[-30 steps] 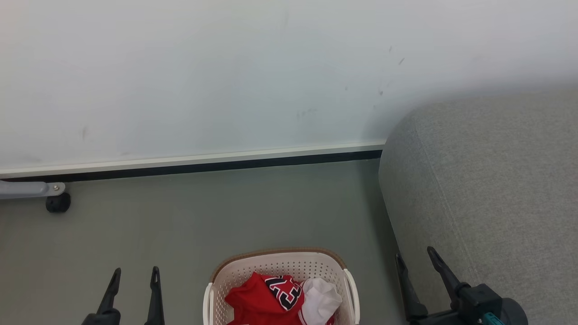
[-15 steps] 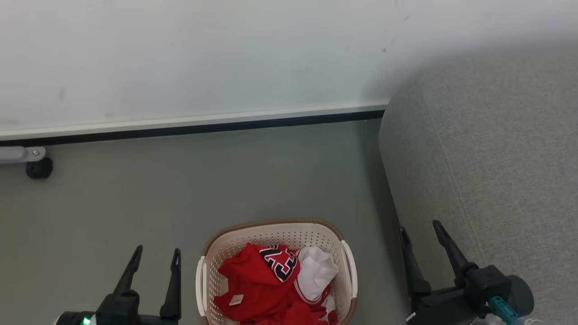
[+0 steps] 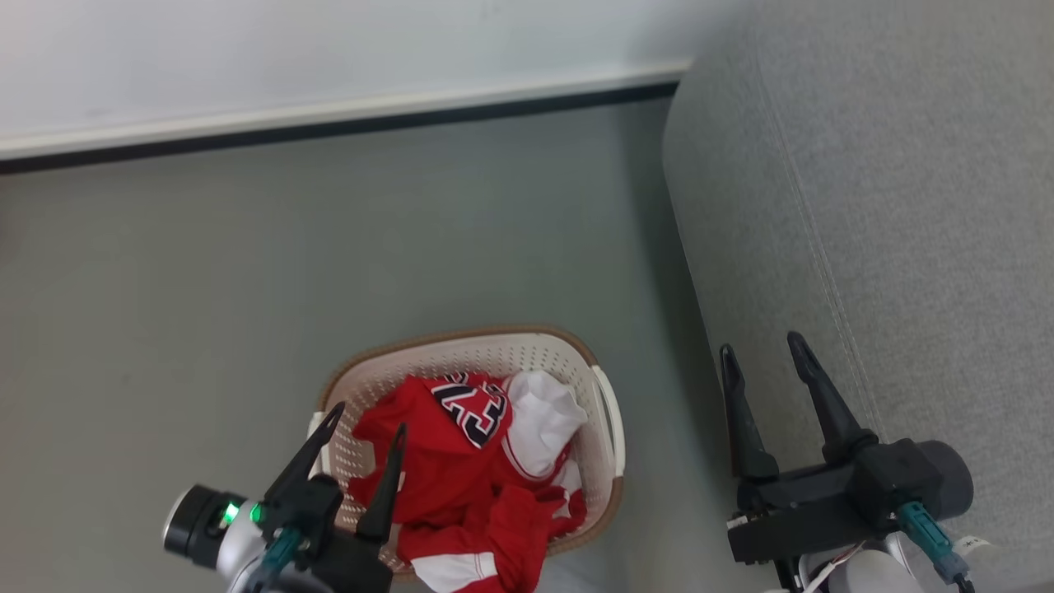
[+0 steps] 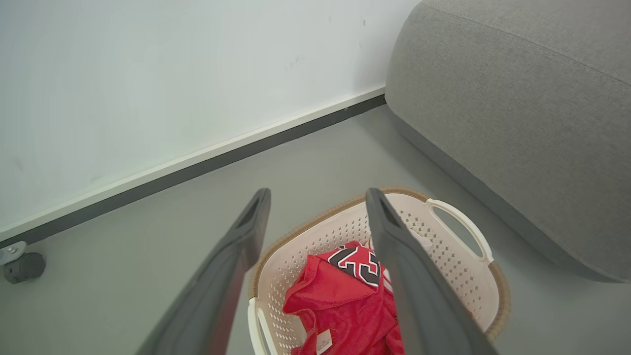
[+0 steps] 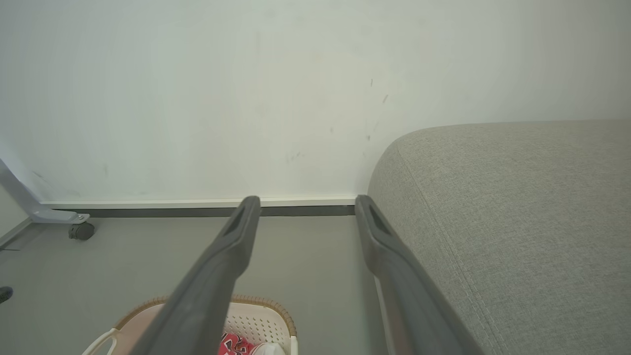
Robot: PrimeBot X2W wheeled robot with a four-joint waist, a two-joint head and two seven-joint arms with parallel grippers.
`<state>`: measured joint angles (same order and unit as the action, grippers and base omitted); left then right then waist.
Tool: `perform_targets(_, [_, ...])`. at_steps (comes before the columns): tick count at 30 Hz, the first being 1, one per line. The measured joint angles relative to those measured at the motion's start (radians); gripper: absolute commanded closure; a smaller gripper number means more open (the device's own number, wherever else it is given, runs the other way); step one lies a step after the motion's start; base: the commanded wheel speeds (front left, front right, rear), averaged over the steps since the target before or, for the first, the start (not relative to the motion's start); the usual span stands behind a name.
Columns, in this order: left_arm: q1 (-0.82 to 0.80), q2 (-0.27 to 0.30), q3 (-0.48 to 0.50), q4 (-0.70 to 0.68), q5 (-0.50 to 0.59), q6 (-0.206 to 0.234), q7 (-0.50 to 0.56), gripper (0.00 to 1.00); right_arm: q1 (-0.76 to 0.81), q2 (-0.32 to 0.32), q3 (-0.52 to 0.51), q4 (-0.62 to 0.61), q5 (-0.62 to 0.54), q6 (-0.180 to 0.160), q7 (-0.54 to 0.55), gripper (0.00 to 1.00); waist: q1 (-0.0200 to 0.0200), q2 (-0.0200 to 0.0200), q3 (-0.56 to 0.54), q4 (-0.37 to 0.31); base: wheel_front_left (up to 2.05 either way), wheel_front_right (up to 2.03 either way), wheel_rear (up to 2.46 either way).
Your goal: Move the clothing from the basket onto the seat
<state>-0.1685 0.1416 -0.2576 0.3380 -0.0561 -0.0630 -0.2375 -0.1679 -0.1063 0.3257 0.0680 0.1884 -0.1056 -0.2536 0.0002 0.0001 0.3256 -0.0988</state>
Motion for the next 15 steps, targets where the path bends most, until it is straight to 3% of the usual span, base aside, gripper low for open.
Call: perform_targets(15, [-0.188, 0.027, -0.078, 0.2, 0.096, -0.018, 0.079, 0.0, -0.03, 0.023, -0.002, -0.147, -0.049, -0.009, -0.003, 0.0, 0.0, 0.0, 0.189, -0.1, 0.0, 0.0, 0.0])
